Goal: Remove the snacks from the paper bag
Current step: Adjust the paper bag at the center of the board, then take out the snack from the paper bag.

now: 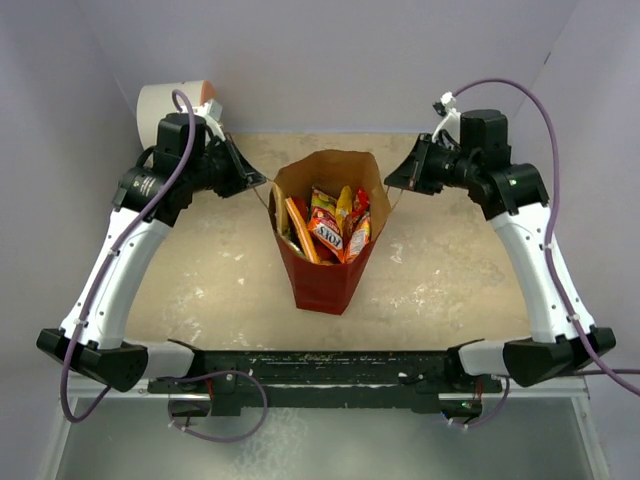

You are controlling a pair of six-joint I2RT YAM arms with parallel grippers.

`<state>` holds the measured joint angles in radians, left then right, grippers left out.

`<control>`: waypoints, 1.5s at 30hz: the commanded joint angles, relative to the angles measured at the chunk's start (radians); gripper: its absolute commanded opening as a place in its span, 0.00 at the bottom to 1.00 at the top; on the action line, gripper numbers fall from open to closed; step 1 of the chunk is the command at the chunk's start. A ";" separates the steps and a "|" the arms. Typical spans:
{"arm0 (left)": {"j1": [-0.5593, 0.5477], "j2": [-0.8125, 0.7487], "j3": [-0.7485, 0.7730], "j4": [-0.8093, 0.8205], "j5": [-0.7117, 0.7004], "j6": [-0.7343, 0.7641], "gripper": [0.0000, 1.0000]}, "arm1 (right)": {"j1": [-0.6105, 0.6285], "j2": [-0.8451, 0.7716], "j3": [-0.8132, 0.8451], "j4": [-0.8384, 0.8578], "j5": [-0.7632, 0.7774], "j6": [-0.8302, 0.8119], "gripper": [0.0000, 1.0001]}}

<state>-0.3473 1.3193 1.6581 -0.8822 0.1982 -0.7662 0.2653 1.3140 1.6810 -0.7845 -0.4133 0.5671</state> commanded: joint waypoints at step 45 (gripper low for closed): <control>0.007 -0.116 -0.063 0.050 -0.049 -0.025 0.00 | 0.678 0.514 0.281 -0.091 0.500 -0.178 0.46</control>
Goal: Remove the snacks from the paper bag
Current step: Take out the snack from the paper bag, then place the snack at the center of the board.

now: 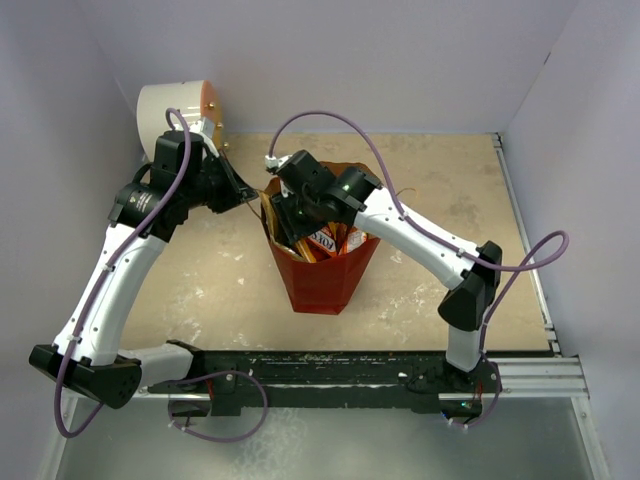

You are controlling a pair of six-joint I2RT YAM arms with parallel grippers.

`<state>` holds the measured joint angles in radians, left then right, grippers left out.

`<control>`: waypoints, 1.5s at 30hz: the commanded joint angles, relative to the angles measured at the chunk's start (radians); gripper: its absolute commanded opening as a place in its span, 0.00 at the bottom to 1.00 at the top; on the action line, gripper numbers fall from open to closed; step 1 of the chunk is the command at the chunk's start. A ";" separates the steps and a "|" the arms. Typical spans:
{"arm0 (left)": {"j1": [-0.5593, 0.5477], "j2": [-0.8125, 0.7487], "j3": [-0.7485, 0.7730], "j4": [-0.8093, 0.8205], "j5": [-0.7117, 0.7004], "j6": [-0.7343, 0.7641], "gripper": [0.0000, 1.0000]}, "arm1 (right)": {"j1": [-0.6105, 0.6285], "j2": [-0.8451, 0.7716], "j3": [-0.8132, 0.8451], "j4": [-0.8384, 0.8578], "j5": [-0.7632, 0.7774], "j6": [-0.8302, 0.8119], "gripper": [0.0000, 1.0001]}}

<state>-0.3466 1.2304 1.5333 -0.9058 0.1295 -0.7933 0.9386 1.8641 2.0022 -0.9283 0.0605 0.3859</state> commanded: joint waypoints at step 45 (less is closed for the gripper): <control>0.006 -0.083 0.058 0.015 -0.090 0.014 0.00 | -0.091 -0.921 -0.513 0.433 1.250 -0.132 0.00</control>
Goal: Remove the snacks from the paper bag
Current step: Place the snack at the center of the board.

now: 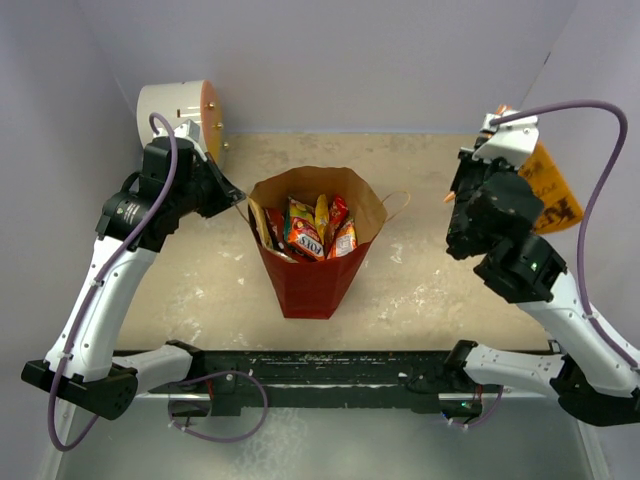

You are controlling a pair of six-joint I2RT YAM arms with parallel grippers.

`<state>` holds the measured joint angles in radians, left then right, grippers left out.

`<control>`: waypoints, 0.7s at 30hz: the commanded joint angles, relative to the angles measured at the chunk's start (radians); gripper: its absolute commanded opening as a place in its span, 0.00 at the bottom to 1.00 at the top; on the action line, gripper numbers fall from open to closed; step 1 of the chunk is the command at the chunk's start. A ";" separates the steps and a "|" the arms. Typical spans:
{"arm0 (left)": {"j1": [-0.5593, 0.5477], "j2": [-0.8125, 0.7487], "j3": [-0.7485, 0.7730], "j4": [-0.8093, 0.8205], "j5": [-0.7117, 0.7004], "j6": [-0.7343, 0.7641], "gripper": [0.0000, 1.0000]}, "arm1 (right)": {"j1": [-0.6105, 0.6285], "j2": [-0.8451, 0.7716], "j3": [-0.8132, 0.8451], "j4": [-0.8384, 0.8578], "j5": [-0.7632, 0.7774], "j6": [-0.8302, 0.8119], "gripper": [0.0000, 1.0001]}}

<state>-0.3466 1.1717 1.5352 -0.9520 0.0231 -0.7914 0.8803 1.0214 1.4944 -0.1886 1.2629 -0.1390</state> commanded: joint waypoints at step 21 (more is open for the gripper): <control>0.005 0.026 0.118 0.011 -0.003 0.107 0.00 | -0.391 0.028 -0.401 -0.564 -0.400 1.126 0.00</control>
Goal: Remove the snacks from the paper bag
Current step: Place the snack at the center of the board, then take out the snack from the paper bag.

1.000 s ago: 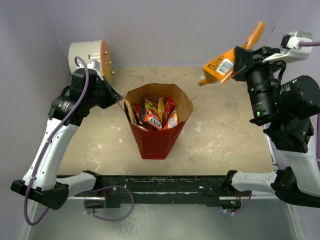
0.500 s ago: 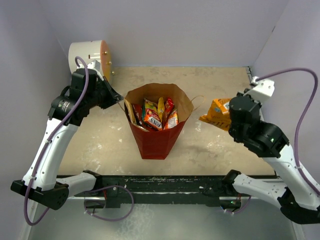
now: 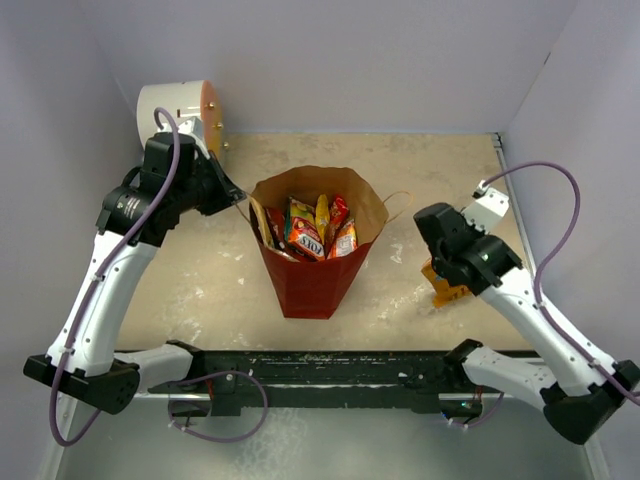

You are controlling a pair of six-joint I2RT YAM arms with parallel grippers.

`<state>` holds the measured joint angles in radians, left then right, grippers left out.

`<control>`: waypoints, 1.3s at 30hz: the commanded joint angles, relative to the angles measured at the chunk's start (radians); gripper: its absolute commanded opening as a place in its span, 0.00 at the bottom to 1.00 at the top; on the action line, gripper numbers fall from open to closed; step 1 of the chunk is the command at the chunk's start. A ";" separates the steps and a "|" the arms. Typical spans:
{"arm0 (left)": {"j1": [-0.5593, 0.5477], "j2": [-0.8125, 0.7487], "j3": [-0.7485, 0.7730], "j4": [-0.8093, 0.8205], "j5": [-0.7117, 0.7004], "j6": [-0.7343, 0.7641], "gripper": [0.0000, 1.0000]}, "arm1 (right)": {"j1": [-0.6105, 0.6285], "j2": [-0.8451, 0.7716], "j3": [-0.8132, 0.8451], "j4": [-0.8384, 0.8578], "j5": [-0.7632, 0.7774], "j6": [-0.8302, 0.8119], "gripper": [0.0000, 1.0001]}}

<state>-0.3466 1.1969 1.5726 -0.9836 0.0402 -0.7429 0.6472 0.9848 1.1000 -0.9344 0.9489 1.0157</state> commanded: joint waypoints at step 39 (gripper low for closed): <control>0.006 0.013 0.066 0.104 0.044 0.062 0.00 | -0.624 0.440 0.453 0.269 -1.125 -0.638 0.68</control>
<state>-0.3466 1.2488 1.6276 -0.9890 0.0574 -0.6621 0.0196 1.6066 1.5742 -0.5865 -0.0074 0.5232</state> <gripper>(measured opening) 0.009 0.674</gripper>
